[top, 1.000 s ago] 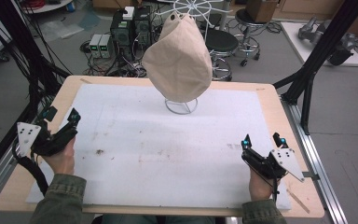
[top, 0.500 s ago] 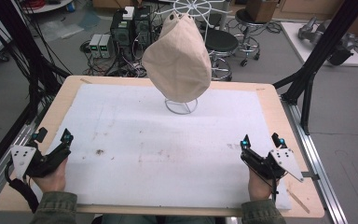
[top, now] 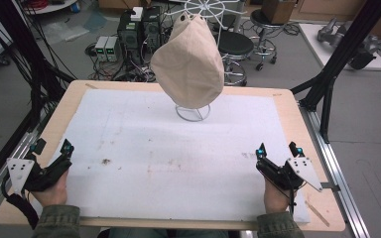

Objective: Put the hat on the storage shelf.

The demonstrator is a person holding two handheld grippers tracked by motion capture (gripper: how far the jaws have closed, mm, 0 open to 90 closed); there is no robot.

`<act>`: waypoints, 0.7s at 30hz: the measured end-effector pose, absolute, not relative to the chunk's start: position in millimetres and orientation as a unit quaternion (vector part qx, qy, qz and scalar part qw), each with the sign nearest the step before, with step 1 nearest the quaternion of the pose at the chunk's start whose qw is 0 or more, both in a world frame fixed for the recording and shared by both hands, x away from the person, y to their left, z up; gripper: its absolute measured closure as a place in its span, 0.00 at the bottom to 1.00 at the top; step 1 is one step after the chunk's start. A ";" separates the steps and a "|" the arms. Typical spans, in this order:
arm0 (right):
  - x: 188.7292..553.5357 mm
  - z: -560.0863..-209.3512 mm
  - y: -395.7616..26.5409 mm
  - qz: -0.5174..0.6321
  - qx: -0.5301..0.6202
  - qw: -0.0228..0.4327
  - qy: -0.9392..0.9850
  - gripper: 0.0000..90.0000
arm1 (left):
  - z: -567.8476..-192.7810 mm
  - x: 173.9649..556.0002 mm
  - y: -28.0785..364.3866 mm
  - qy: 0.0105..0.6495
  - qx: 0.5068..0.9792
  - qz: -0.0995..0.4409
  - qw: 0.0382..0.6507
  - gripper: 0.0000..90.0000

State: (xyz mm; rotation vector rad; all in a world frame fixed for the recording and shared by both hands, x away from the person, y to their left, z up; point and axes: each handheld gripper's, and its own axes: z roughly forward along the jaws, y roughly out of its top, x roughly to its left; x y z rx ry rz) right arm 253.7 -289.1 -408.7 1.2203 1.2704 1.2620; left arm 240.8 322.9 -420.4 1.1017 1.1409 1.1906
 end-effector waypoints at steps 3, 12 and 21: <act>253.1 -408.6 -289.4 0.514 0.499 0.468 0.518 0.07 | -420.0 239.2 323.3 0.480 0.465 0.502 0.549 0.28; 252.0 -408.5 -289.6 0.513 0.503 0.466 0.515 0.08 | -419.8 237.3 321.1 0.477 0.470 0.497 0.552 0.28; 254.2 -409.1 -290.7 0.513 0.503 0.464 0.519 0.07 | -420.7 239.1 320.4 0.478 0.472 0.493 0.553 0.28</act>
